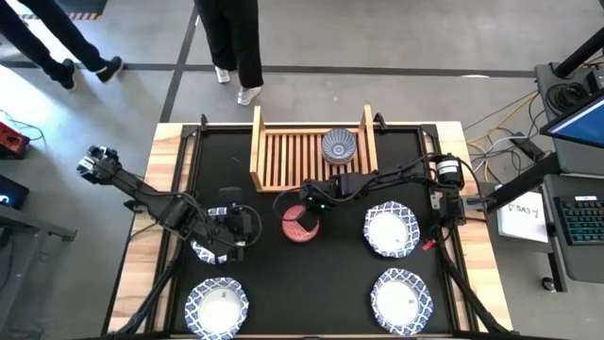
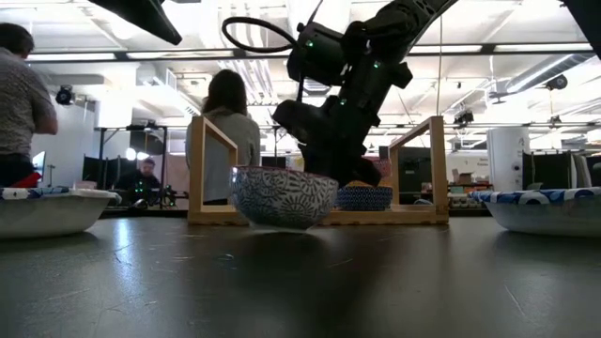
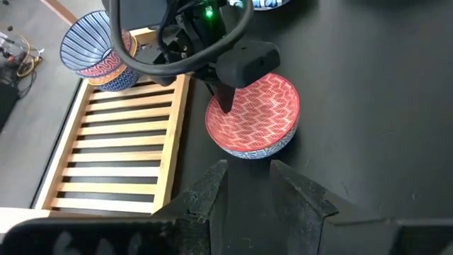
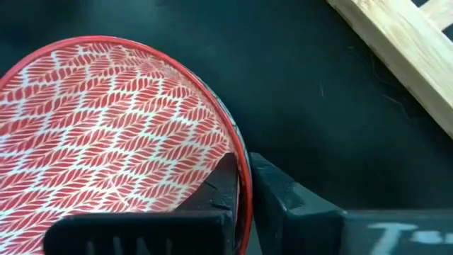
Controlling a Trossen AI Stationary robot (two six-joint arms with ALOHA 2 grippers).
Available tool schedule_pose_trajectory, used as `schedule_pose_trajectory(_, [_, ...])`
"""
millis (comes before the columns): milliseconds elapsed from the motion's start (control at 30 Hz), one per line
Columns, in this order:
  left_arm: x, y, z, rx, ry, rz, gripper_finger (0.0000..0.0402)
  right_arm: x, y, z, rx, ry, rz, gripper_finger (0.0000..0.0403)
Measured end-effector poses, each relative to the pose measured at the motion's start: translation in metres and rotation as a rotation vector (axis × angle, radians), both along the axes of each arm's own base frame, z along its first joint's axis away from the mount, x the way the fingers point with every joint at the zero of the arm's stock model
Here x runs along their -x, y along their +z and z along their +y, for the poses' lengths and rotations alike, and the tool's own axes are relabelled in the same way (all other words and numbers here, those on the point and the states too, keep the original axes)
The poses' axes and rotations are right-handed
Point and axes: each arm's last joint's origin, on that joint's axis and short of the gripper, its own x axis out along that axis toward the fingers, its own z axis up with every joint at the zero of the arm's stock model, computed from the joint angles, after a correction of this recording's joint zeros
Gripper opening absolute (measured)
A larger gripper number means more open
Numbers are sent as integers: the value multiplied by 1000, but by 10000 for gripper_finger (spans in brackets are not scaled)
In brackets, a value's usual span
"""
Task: Place and stack bowls onto a shelf
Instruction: Stack the red patterned bowl on top of the light blue patterned bowl on the shelf
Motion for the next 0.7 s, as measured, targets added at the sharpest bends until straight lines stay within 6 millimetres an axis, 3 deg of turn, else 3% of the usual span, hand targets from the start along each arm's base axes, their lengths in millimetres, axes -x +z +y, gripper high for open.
schedule_pose_trajectory(200, [0, 0, 0, 29, 26, -10, 89, 3, 15, -4, 2, 54, 8, 14])
schedule_pose_trajectory(467, [0, 0, 0, 49, 44, -18, 89, 9, 80, -32, 126, 99, 71, 13])
schedule_pose_trajectory(700, [0, 0, 0, 78, 70, -28, 89, 23, 138, -71, 293, 49, 187, 13])
